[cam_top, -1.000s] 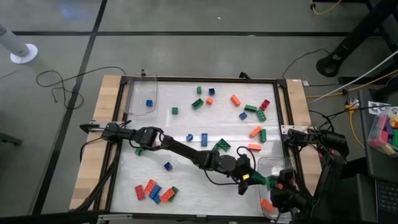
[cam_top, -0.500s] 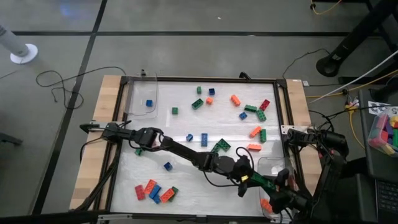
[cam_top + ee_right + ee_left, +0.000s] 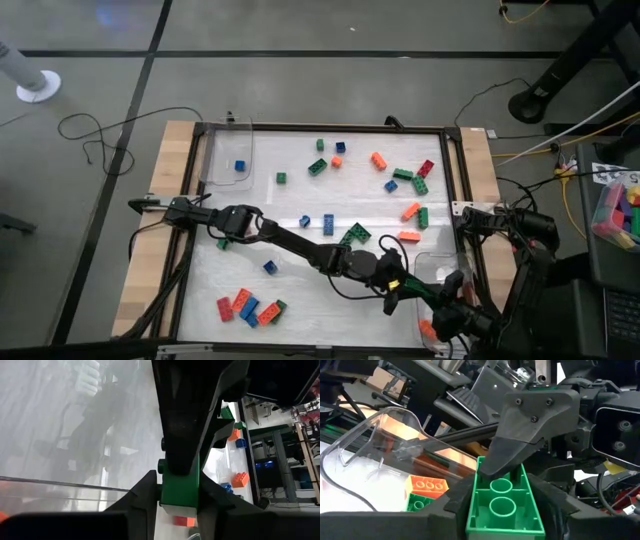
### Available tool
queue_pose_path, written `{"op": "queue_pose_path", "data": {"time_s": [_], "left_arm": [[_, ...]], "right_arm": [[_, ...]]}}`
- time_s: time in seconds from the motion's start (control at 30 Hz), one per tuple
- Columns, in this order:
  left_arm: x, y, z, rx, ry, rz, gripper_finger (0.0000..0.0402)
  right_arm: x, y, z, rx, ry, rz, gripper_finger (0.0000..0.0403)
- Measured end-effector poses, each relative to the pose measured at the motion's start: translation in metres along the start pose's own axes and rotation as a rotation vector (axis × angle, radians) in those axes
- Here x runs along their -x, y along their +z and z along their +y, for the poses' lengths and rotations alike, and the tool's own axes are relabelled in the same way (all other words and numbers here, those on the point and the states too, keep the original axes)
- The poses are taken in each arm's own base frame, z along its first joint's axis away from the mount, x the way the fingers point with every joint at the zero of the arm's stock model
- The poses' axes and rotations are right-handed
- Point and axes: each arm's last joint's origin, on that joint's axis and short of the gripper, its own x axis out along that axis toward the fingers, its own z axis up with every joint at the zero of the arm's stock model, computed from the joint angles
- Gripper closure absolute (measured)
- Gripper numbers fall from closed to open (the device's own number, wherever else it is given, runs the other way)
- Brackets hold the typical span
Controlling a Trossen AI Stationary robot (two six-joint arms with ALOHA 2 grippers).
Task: Sort blocks by size
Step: Put the 8 stud green game piece into the bottom transparent bin
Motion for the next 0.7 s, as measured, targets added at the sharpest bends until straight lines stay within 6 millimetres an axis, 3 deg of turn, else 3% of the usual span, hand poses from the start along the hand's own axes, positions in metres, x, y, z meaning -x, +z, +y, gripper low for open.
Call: {"op": "queue_pose_path", "data": {"time_s": [0.33, 0.5, 0.7], "left_arm": [[0.006, 0.017, 0.016, -0.144, 0.03, 0.222, 0.0188], [0.02, 0.038, 0.021, -0.142, 0.087, 0.421, 0.0183], [0.044, 0.057, 0.011, -0.234, 0.164, 0.622, 0.0183]], "right_arm": [[0.009, 0.007, -0.003, -0.056, 0.081, 0.118, 0.0306], [0.012, 0.004, -0.002, -0.033, 0.16, 0.272, 0.031], [0.016, -0.002, 0.001, 0.025, 0.284, 0.508, 0.0289]]}}
